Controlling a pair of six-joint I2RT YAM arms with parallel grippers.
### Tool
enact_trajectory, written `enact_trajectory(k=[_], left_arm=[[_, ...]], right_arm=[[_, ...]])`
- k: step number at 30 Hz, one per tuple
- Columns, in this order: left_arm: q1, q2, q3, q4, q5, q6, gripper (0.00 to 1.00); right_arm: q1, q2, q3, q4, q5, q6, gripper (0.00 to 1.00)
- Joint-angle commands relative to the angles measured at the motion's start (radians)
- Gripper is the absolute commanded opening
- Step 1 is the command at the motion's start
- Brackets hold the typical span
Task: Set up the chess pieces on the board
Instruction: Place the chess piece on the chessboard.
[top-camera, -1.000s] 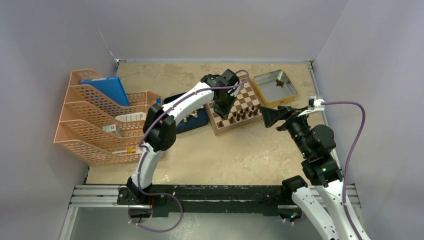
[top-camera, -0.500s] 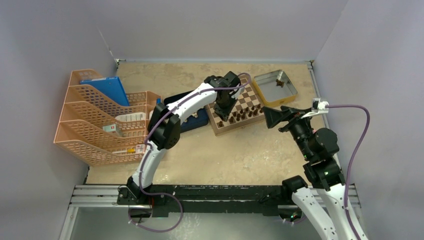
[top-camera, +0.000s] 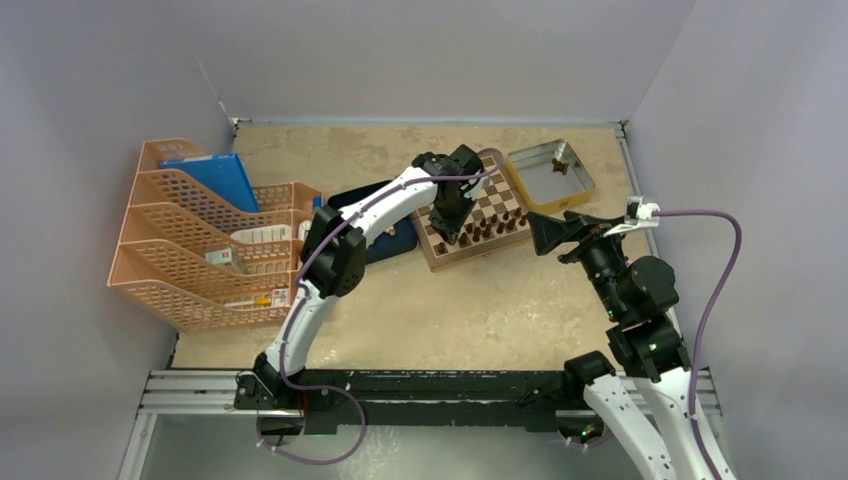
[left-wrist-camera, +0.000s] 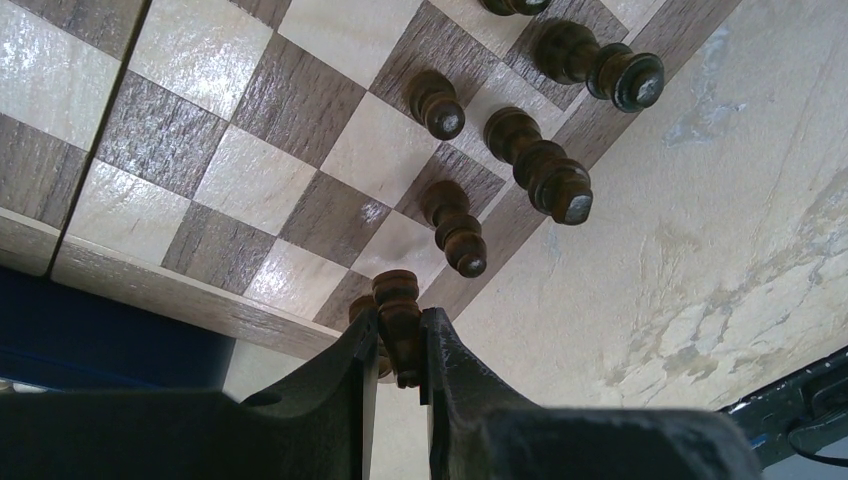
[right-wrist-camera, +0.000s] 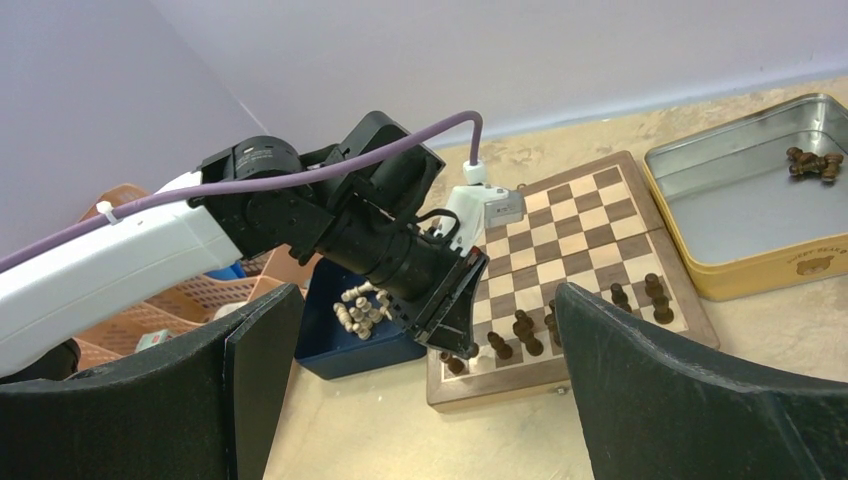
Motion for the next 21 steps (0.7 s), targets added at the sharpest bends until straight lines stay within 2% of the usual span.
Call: enact_trajectory(k=[1,21], left_arm=[[-0.001,0.007,0.048,-0.01,0.013,0.017,0.12],[-0.001,0.03,0.062,-0.011,0.029,0.012,0.16]], right_arm=[[-0.001,-0.015,0.04,0.033,0.012,-0.02,0.98],[0.0,-0.025,0.045,0.014,0.014,-0.024,0.99]])
